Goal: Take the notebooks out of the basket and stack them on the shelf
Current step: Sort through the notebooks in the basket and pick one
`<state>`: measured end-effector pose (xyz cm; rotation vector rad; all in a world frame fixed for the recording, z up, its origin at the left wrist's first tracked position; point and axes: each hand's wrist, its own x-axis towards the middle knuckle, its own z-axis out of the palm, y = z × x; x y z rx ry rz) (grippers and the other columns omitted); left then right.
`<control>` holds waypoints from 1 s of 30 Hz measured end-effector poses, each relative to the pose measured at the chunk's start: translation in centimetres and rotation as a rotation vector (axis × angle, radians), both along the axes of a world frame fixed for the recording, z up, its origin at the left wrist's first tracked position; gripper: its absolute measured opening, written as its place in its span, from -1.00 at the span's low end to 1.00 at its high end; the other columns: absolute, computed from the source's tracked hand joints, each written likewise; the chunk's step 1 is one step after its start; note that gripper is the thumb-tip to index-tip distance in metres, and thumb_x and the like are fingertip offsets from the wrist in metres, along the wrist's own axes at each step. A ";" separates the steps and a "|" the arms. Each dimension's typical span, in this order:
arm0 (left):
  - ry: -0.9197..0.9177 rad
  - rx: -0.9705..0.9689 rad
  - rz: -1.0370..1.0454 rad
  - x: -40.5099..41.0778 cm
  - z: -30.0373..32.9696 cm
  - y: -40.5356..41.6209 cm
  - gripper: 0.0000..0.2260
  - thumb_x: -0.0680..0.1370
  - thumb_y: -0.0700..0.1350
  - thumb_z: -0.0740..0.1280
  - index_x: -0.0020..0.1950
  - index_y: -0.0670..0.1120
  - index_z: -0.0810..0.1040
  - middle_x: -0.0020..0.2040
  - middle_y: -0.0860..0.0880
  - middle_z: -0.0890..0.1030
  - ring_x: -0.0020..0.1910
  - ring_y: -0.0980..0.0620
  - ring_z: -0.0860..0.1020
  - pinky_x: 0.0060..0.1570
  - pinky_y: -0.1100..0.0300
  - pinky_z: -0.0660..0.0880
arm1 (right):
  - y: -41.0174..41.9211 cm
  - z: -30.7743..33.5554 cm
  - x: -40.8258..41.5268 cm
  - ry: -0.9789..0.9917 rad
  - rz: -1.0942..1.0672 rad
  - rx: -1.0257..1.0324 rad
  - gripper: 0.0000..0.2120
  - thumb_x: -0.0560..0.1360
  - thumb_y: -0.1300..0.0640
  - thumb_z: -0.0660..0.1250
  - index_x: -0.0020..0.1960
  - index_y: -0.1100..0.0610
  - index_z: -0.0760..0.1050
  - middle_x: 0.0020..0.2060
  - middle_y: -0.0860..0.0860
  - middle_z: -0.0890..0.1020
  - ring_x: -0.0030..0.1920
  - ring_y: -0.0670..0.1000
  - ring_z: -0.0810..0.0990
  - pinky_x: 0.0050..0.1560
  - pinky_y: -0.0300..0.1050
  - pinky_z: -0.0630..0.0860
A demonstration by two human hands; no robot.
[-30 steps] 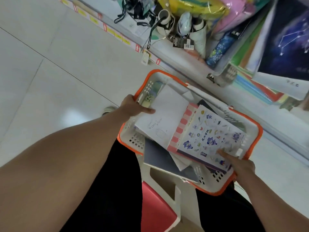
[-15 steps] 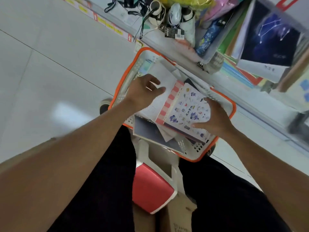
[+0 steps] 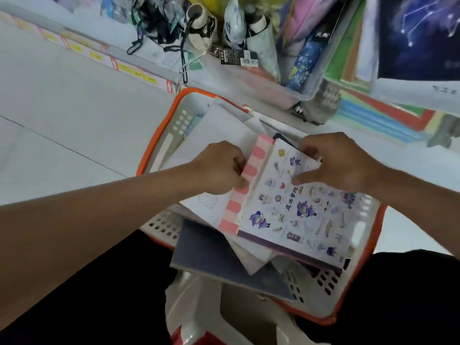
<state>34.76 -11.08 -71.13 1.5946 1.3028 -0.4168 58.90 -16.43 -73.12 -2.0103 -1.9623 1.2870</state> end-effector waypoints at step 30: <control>-0.778 -0.181 0.590 -2.8 9.9 -4.4 -0.75 0.50 -0.13 0.45 0.17 -0.09 0.59 0.01 -0.01 0.71 -0.04 0.02 0.68 -0.02 0.13 0.62 | -1.7 9.9 -2.5 0.995 -0.817 0.137 -0.99 0.62 0.22 0.27 0.03 0.14 0.44 -0.10 0.06 0.68 -0.17 0.04 0.67 -0.31 -0.10 0.63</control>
